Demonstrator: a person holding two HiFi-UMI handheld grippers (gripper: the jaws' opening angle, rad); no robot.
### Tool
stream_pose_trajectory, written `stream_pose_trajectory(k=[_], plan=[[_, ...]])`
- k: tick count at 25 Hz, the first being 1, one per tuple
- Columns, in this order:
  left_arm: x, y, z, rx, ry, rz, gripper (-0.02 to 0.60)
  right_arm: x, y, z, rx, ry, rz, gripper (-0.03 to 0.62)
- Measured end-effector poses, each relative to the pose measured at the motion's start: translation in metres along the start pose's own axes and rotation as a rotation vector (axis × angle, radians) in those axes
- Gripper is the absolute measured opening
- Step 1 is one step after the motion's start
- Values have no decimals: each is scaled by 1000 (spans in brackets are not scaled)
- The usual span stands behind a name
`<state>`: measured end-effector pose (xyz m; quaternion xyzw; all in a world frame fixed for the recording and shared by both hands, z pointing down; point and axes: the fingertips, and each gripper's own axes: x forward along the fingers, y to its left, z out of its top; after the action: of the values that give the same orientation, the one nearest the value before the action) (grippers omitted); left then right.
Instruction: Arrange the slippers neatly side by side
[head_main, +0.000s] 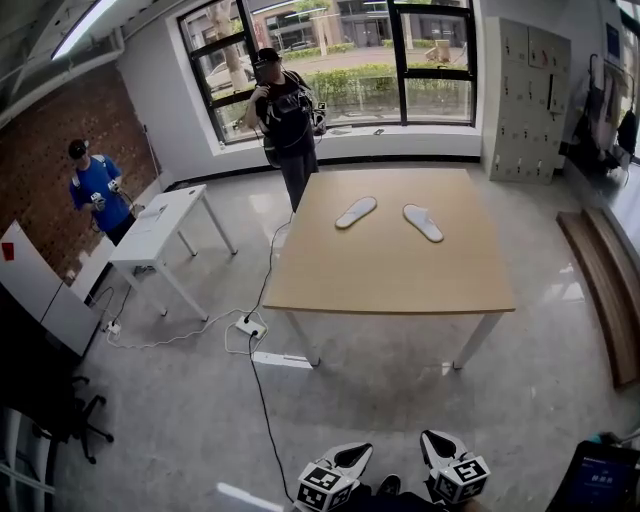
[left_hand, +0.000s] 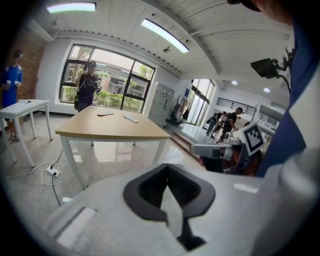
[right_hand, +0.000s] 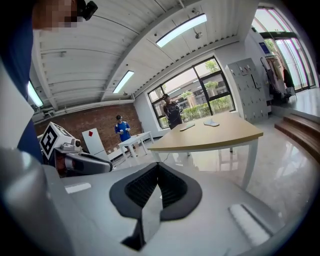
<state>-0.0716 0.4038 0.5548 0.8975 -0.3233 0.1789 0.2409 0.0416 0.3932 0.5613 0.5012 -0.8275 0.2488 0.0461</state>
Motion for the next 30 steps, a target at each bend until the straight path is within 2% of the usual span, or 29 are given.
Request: stream_pose_trajectory(k=[6, 11, 21, 25, 30], plan=[[25, 15, 1, 15, 22, -31, 3, 18, -17, 3, 17, 23, -16, 8], [44, 38, 13, 13, 31, -72, 3, 39, -35, 14, 34, 15, -89, 8], [79, 114, 56, 30, 37, -127, 3, 112, -56, 39, 27, 28, -154, 8], [82, 143, 88, -11, 31, -156, 3, 145, -54, 55, 38, 33, -173, 8], [95, 189, 94, -15, 39, -163, 3, 181, -54, 79, 16, 20, -211, 8]])
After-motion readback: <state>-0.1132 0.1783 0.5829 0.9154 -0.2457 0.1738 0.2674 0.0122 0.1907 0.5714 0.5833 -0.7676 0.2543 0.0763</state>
